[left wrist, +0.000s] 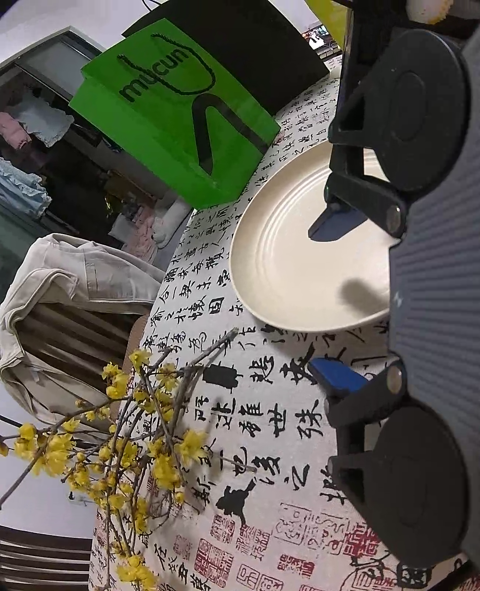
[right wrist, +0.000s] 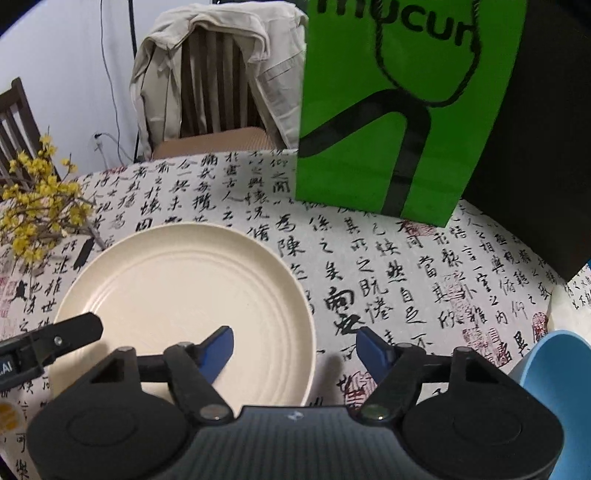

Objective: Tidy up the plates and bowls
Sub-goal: 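Close both grippers on the cream plate rim, then lift the cream plate off the table with both grippers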

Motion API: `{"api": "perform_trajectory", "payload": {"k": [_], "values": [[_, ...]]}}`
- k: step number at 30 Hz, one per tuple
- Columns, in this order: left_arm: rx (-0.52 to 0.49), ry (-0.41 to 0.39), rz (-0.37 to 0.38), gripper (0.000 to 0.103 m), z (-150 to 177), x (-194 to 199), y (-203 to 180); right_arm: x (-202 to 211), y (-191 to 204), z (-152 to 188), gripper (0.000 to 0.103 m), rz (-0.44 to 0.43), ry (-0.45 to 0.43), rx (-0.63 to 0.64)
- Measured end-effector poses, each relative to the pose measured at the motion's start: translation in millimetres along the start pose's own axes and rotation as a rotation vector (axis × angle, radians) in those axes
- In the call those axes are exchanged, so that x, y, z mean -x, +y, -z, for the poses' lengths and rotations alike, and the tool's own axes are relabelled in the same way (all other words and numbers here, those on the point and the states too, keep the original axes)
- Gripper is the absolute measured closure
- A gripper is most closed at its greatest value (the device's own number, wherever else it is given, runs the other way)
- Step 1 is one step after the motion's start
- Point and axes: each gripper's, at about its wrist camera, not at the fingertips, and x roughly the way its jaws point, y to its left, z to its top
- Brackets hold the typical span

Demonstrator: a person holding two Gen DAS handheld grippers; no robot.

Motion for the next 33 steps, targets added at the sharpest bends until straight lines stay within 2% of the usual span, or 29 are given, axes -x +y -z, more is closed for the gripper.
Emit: {"api": "perform_trajectory", "payload": {"k": [1,4,8,11,12,13,16,21,29,33], "values": [[-0.004,0.001,-0.002,0.037,0.3,-0.5,-0.9,-0.8,1.2,0.0,0.041,-0.001,0.004,0.007],[-0.012,0.005,0.000,0.040,0.5,-2.0,-2.7,-5.0,1.6,0.0,0.049,-0.012,0.029,0.005],[-0.017,0.008,-0.004,0.043,0.1,-2.5,-3.4,-10.1,3.2,-0.6,0.054,-0.010,0.060,0.012],[-0.024,0.012,-0.002,0.050,0.6,-3.9,-4.5,-10.1,4.3,-0.8,0.055,-0.013,0.062,0.018],[-0.024,0.015,0.000,0.056,0.7,-4.2,-4.3,-9.8,4.3,-0.5,0.056,-0.019,0.062,0.020],[-0.026,0.020,0.001,0.058,0.7,-5.1,-4.5,-9.3,4.4,-0.2,0.062,-0.029,0.063,0.019],[-0.033,0.017,-0.018,0.068,0.7,-6.0,-4.8,-8.4,3.7,0.3,0.068,-0.020,0.062,0.018],[-0.028,0.020,-0.027,0.072,-1.3,-7.0,-1.3,-6.0,-3.2,0.2,0.083,-0.003,0.052,0.002],[-0.033,0.017,-0.056,0.073,-3.0,-5.9,-2.5,0.0,2.7,3.7,0.085,0.007,0.038,0.038],[-0.049,0.022,-0.072,0.073,-2.7,-4.3,-4.1,6.3,9.8,6.6,0.085,0.026,0.000,0.089]]}}
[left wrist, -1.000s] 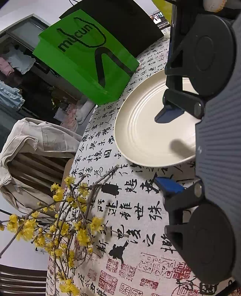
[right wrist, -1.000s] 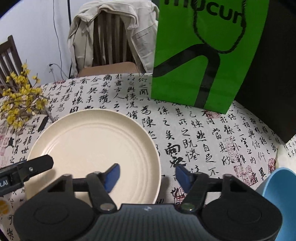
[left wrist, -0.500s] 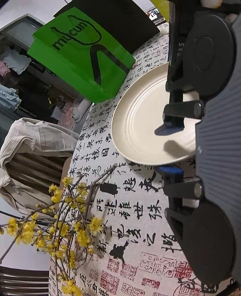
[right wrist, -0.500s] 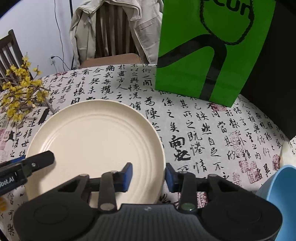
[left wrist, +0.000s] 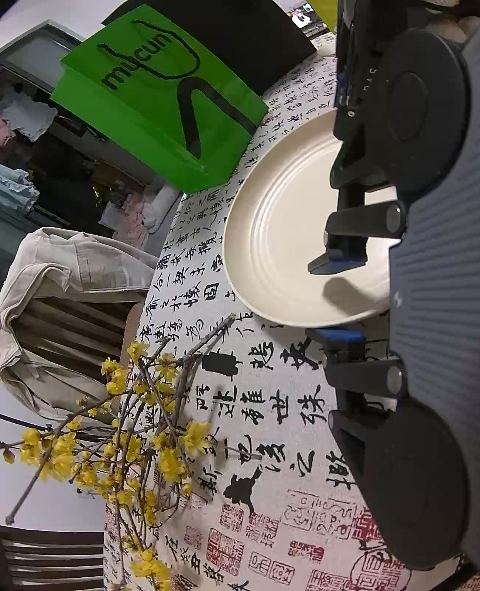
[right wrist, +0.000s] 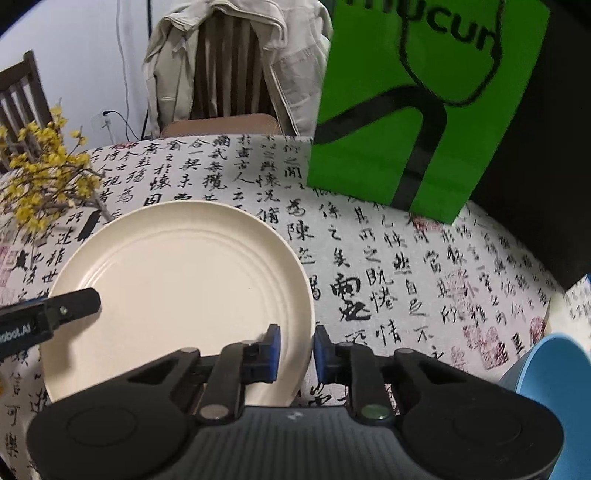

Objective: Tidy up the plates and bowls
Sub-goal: 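Lift the cream plate off the table with both grippers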

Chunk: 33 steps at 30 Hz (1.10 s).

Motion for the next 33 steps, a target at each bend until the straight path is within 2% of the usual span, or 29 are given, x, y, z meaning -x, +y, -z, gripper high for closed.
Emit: {"api": "perform_trajectory", "payload": {"k": [15,33], "values": [[-0.009,-0.016,0.006,0.073,-0.1,11.8,-3.1,18.1,-0.5,5.8,0.085,0.004,-0.066,0.021],[-0.003,-0.131,0.024,0.073,-8.7,53.5,-9.4,63.2,-3.6,10.1,0.085,-0.025,-0.189,0.009]]}}
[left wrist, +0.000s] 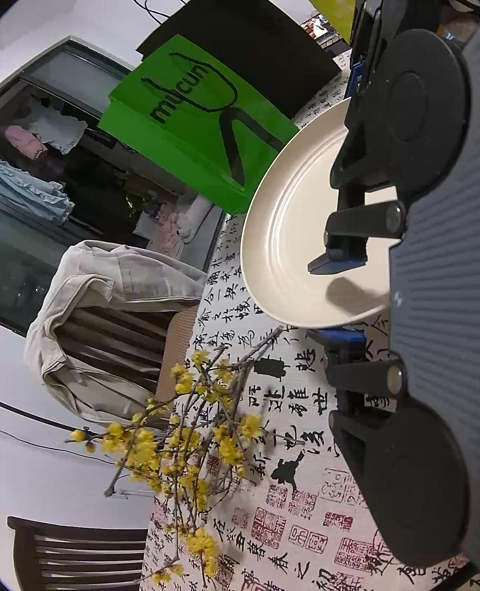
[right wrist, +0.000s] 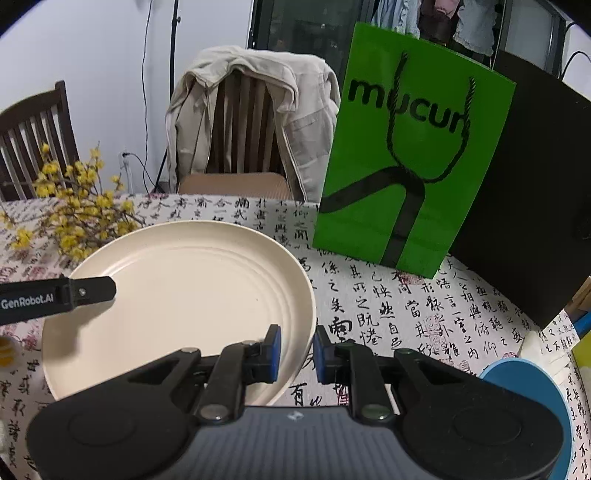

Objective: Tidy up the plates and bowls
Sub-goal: 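Lift the cream plate off the table with both grippers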

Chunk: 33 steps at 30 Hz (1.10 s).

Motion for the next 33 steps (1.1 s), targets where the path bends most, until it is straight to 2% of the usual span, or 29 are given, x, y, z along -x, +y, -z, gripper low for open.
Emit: {"api": "perform_trajectory", "payload": {"k": [20,33], "values": [[-0.069,-0.136,0.022,0.073,-6.1,51.0,-29.7,51.0,-13.2,8.6,0.085,-0.021,-0.123,-0.047],[-0.100,-0.160,0.022,0.073,2.7,75.9,-42.0,73.9,-23.5,18.9,0.085,-0.045,-0.148,-0.073]]}}
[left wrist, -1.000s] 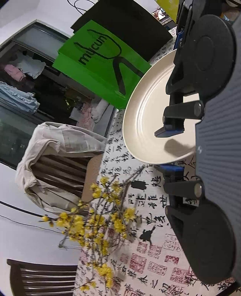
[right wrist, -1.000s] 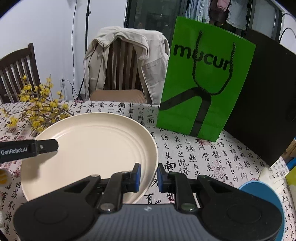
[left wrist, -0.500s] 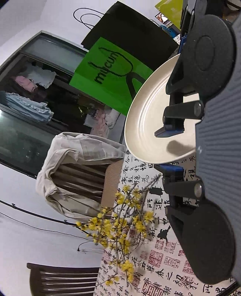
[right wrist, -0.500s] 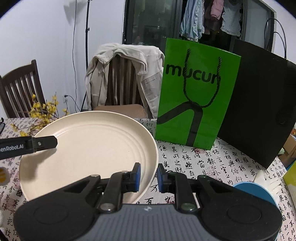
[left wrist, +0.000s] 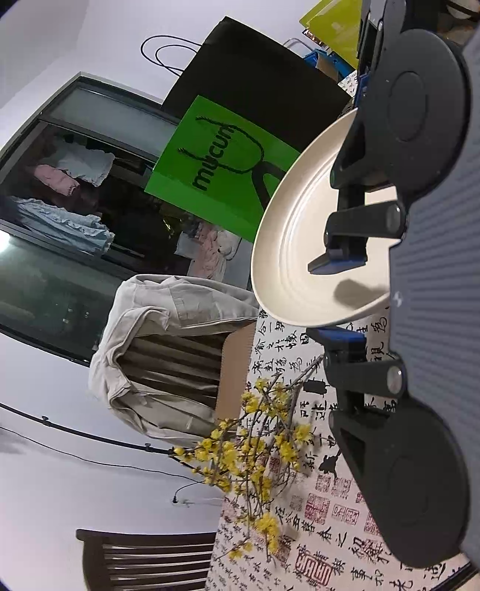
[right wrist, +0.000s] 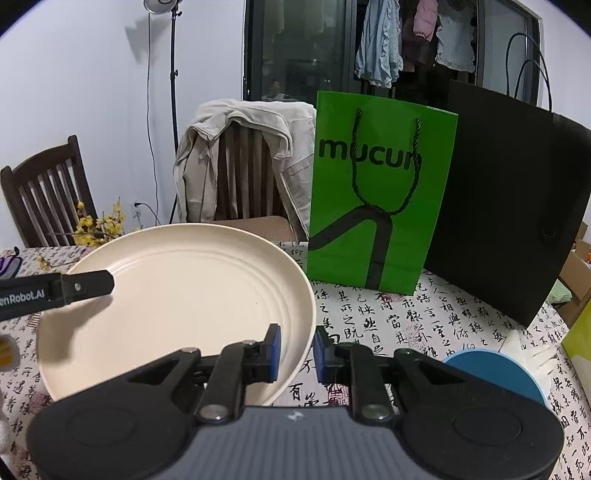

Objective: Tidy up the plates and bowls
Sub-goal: 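Lift the cream plate off the table with both grippers, then carry the held cream plate toward the blue bowls with both grippers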

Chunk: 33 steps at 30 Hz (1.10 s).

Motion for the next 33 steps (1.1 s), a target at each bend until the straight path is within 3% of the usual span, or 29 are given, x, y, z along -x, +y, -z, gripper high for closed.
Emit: {"api": "perform_trajectory", "payload": {"k": [33], "values": [[-0.021,-0.013,0.005,0.073,15.7,101.2,-13.2,104.3,7.2,28.6,0.085,-0.018,-0.103,-0.050]]}}
